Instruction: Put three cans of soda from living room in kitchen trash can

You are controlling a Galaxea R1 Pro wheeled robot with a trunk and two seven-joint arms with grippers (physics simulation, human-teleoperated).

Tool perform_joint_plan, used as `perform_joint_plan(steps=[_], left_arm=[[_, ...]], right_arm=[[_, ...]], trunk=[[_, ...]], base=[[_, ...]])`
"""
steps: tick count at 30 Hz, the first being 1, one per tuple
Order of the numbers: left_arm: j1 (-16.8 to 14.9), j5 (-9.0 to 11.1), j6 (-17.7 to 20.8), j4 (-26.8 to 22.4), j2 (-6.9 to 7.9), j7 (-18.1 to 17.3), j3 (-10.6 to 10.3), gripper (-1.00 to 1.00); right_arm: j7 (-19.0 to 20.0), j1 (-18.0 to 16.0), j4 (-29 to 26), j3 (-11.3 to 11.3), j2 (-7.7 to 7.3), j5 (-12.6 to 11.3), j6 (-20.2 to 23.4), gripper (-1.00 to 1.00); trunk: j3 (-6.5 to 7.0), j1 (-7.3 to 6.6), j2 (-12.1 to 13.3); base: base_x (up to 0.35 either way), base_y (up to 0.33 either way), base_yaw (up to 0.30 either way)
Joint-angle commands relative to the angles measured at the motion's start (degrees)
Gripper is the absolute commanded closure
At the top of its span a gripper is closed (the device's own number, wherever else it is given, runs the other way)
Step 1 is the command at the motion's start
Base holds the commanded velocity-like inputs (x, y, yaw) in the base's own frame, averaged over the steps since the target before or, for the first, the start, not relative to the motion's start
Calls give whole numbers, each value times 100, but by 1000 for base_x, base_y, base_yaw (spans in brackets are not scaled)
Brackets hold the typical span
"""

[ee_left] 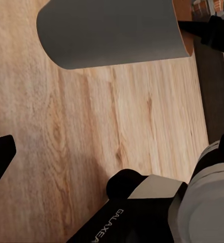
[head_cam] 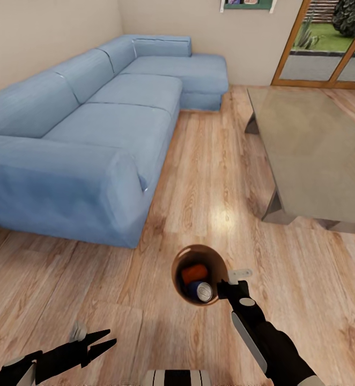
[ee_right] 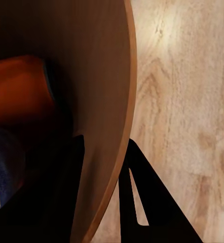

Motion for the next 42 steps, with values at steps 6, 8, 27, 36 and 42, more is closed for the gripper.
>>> perform_joint_plan(steps=[6, 8, 27, 36, 42], left_arm=[[0, 0, 0, -3, -2, 0, 0, -100], [0, 0, 0, -3, -1, 0, 0, -100], [0, 0, 0, 5, -8, 4, -52, -100], [0, 0, 0, 6, -9, 0, -53, -100], [0, 0, 0, 5, -9, 0, -53, -100]], right_arm=[[15, -3, -6, 2, 1, 8, -18, 100], [15, -3, -6, 2, 1, 9, -19, 100], [7, -3, -287, 2, -7, 16, -22, 100], [6, -3, -313, 2, -8, 16, -21, 100], [6, -3, -313, 2, -8, 16, -21, 100]], trunk=[[-54, -1, 0], [-73, -1, 0], [-240, 153, -281], [-241, 153, -281], [-312, 241, -441]], base=[[0, 0, 0], [0, 0, 0], [0, 0, 0], [0, 0, 0], [0, 0, 0]])
